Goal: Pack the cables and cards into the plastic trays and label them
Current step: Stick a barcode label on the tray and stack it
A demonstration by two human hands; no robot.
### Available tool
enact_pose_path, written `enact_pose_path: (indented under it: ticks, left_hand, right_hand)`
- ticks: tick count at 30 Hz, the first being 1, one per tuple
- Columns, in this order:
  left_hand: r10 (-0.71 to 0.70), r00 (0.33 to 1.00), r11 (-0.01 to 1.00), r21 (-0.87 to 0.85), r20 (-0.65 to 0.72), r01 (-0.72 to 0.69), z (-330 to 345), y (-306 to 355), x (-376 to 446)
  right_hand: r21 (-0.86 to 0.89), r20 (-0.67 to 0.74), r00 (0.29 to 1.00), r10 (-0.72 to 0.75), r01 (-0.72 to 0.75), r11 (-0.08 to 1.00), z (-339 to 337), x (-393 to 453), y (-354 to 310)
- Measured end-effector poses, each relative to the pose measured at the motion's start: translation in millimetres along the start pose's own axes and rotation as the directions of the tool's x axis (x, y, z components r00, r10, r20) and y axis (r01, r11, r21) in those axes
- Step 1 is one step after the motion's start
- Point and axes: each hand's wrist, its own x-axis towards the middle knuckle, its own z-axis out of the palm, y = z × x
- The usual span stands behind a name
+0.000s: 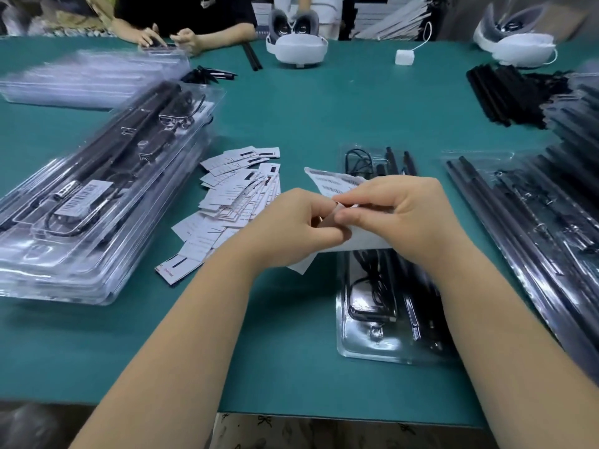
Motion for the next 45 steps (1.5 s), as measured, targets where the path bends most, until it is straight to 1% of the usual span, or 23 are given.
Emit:
enact_pose_path:
  ticks: [3,8,10,11,12,14,16,17,19,21,22,24,25,26,27,29,30,32,35,37,39,43,45]
  left_hand:
    - [-0.009,1.0,1.0,-0.004,-0.016,0.009,-0.1,-0.5,-0.1]
    - [-0.025,0.998,1.0,0.01,-0.051,0.025,-1.1,-0.8,1.5]
    - [-0.065,0.989,0.997,-0.046,-0.13,0.06,-4.0,-0.6,3.3]
    - [-0.106,0.972,0.99,-0.11,-0.208,0.085,-7.5,-1.2,4.7]
    - [-0.164,0.94,0.973,-0.204,-0.3,0.105,-12.2,-2.6,6.3]
    - [-0.304,0.826,0.912,-0.396,-0.474,0.109,-26.4,-4.6,8.8]
    - [-0.421,0.714,0.867,-0.48,-0.559,0.134,-41.5,-8.1,8.6]
    - [-0.457,0.687,0.86,-0.477,-0.565,0.18,-46.5,-11.9,8.1]
    - [-0.514,0.657,0.857,-0.354,-0.551,0.374,-49.7,-23.0,6.6]
    - [-0.522,0.638,0.79,-0.039,-0.566,0.611,-48.0,-34.1,5.7]
    - [-0.492,0.652,0.734,0.128,-0.577,0.667,-44.2,-36.0,5.7]
    - [-0.397,0.683,0.61,0.38,-0.614,0.696,-34.8,-33.0,7.7]
    - [-0.327,0.698,0.581,0.447,-0.637,0.68,-29.9,-28.5,9.1]
    - [-0.241,0.72,0.599,0.484,-0.651,0.638,-23.8,-23.6,10.4]
    - [-0.147,0.758,0.666,0.503,-0.636,0.551,-16.5,-19.1,11.9]
    - [0.03,0.877,0.813,0.522,-0.48,0.258,2.1,-8.4,14.3]
    - [0.096,0.929,0.845,0.522,-0.358,0.114,12.8,-3.0,15.4]
    - [0.147,0.982,0.833,0.55,-0.121,-0.057,32.5,4.0,16.6]
    - [0.019,0.993,0.773,0.628,0.121,-0.091,47.9,3.3,19.2]
    - [-0.057,0.977,0.772,0.629,0.204,-0.086,51.9,1.7,17.4]
    - [-0.078,0.972,0.78,0.621,0.22,-0.078,54.6,2.8,13.2]
    - [-0.048,0.984,0.79,0.61,0.171,-0.068,66.0,9.0,6.1]
    - [-0.094,0.978,0.784,0.619,0.189,-0.044,72.6,11.1,4.9]
  right_hand:
    - [0.097,0.026,0.999,0.042,-0.045,0.994,-2.9,-0.6,0.7]
    - [0.196,-0.07,0.978,0.197,-0.18,0.964,-8.8,2.3,1.7]
    - [0.389,-0.162,0.924,0.346,-0.262,0.883,-8.9,5.6,5.7]
    - [0.5,-0.219,0.867,0.448,-0.295,0.814,-10.3,7.5,9.2]
    - [0.595,-0.259,0.8,0.542,-0.31,0.741,-12.8,9.1,12.4]
    - [0.718,-0.267,0.704,0.658,-0.31,0.623,-18.1,10.2,18.8]
    - [0.775,-0.24,0.675,0.698,-0.3,0.556,-20.8,8.6,22.7]
    - [0.788,-0.231,0.675,0.701,-0.293,0.542,-21.0,7.6,23.7]
    - [0.789,-0.22,0.686,0.694,-0.294,0.54,-19.4,7.0,25.0]
    - [0.786,-0.196,0.7,0.687,-0.307,0.537,-17.3,7.8,25.9]
    - [0.787,-0.187,0.701,0.688,-0.313,0.532,-17.1,8.1,27.0]
    - [0.785,-0.179,0.698,0.693,-0.323,0.528,-17.9,9.0,29.7]
    - [0.781,-0.177,0.696,0.696,-0.331,0.53,-18.5,9.4,31.1]
    - [0.778,-0.176,0.696,0.696,-0.335,0.531,-18.9,9.7,32.4]
    - [0.775,-0.174,0.698,0.695,-0.339,0.534,-18.8,9.9,32.6]
    - [0.768,-0.167,0.71,0.684,-0.341,0.542,-18.8,10.1,31.4]
    - [0.769,-0.163,0.719,0.675,-0.336,0.543,-18.8,10.2,29.1]
    - [0.772,-0.16,0.728,0.666,-0.329,0.545,-19.5,11.3,25.5]
    - [0.772,-0.188,0.731,0.656,-0.302,0.559,-21.6,13.4,25.1]
    - [0.756,-0.241,0.699,0.674,-0.3,0.582,-25.6,14.8,28.0]
    - [0.744,-0.255,0.675,0.692,-0.319,0.586,-29.9,14.7,30.1]
    - [0.734,-0.248,0.644,0.723,-0.363,0.574,-36.6,15.7,30.7]
    - [0.722,-0.235,0.646,0.726,-0.385,0.576,-38.4,15.9,31.7]
